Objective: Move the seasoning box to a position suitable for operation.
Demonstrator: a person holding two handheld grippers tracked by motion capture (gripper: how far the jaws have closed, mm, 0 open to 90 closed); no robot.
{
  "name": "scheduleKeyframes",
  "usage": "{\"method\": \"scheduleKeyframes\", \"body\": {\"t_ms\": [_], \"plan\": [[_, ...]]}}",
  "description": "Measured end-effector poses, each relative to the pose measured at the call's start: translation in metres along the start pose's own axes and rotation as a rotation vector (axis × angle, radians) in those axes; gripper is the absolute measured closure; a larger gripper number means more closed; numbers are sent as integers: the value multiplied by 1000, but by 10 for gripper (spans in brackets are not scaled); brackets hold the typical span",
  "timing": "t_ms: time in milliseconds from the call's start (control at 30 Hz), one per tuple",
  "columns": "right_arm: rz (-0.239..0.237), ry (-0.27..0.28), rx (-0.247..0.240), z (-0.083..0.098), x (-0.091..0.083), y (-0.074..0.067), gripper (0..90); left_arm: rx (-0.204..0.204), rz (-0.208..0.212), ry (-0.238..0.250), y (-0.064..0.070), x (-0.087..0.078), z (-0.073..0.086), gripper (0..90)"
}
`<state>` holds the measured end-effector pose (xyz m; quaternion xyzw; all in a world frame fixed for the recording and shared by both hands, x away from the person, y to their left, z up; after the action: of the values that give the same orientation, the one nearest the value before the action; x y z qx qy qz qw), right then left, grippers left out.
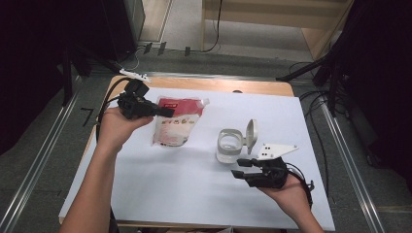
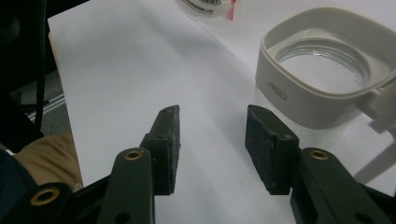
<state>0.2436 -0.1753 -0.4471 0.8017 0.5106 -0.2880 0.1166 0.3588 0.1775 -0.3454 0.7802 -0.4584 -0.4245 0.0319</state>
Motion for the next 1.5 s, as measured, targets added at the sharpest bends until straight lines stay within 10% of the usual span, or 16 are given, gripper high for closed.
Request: {"method": "scheduleKeyframes", "body": {"t_ms": [333,1500], "plan": [[-23,-17,-24,-10,16,-6,554,-62,41,6,5,-4,5,900],[-62,-14,-6,-60,106,-29,548,16,37,20,30,-17,1,900]]}}
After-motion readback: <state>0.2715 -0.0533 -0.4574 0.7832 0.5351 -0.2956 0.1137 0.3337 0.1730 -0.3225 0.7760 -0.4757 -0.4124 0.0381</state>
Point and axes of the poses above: each handheld gripper's, and its own axes: x roughly forward along the jaws, z roughly out of its underside, y roughly to its right, the point moved 2 cm from there along x, roughly forward along the jaws, and after that the axes turned 6 degrees about -x, right-handed, at the moved point
